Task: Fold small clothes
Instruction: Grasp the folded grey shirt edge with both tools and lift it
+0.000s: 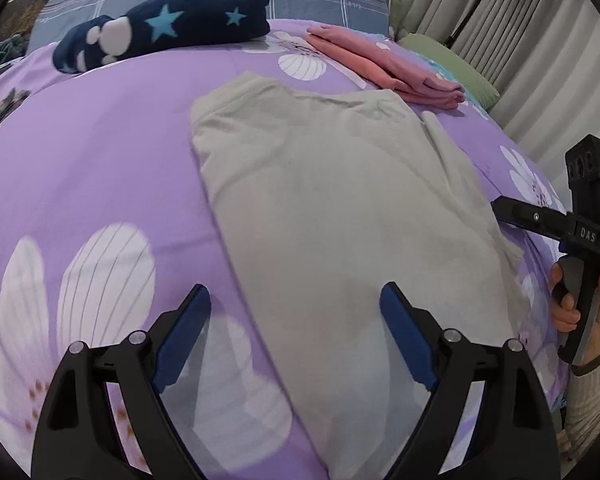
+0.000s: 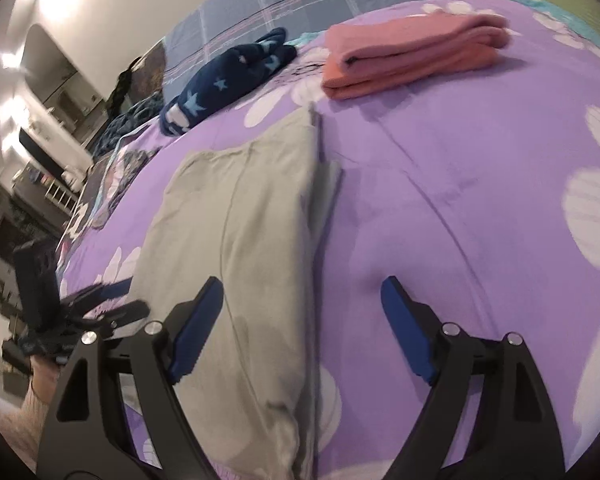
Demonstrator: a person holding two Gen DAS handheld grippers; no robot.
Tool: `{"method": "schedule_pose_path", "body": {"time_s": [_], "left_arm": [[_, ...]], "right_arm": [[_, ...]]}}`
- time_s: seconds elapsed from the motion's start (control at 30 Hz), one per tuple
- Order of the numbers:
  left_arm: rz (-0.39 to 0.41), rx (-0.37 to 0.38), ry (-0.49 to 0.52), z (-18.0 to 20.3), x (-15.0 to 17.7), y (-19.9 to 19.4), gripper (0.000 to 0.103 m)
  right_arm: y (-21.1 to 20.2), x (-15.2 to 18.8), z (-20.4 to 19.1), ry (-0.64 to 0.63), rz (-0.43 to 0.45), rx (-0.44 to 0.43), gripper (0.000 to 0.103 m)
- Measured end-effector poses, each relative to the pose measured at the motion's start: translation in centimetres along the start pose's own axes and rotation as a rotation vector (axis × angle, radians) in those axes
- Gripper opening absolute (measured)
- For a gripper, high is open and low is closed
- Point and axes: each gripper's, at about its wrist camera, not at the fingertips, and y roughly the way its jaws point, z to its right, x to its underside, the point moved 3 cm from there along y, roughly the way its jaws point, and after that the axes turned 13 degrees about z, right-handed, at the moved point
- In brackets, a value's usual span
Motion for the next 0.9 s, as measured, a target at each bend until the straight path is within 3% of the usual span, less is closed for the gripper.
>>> {"method": "schedule_pose_path", "body": {"time_s": [0.33,0.43,0.5,0.57,0.63,0.73,0.77,0.9], "left_arm": [[0.003,0.04,0.043,0.6,-1.9,3.3,0.089],[-0.005,0.067,0.052,0.5,-2.2,3.7,0.089],[-0.003,0.079,0.058,0.5,-2.3,3.8,0.089],[0.003,0.076,0.059,0.5,-2.4,3.8,0.083],[0.015,0.074,0.063,0.4,-2.6,3.5,0.066],[0.029,0.078,0.038,-0.1,-2.7,3.2,0.049],[0.031,0.077,0.019,-0.3,-2.8,3.1,0.046],[0.067,0.059,0.014,0.3,-3.3,2.2,0.024]], "right_arm": [[3.6,-1.1,-1.6,-0.057,-0.057,-0.109,0.079],[4.7,-1.3,-2.0,-0.092,-0.067,-0.089,0.072],[5.1,-1.5,-2.0,-0.088,-0.065,-0.079,0.063],[5.4,-1.5,-2.0,-0.073,-0.065,-0.075,0.057],[5.3,-1.5,-2.3,-0.088,-0.06,-0.062,0.053],[5.0,-1.5,-3.4,-0.136,-0.044,-0.029,0.043],[4.9,-1.6,-3.5,-0.14,-0.039,-0.014,0.034],[3.7,-2.0,-4.7,-0.128,-0.006,-0.011,0.019]]}}
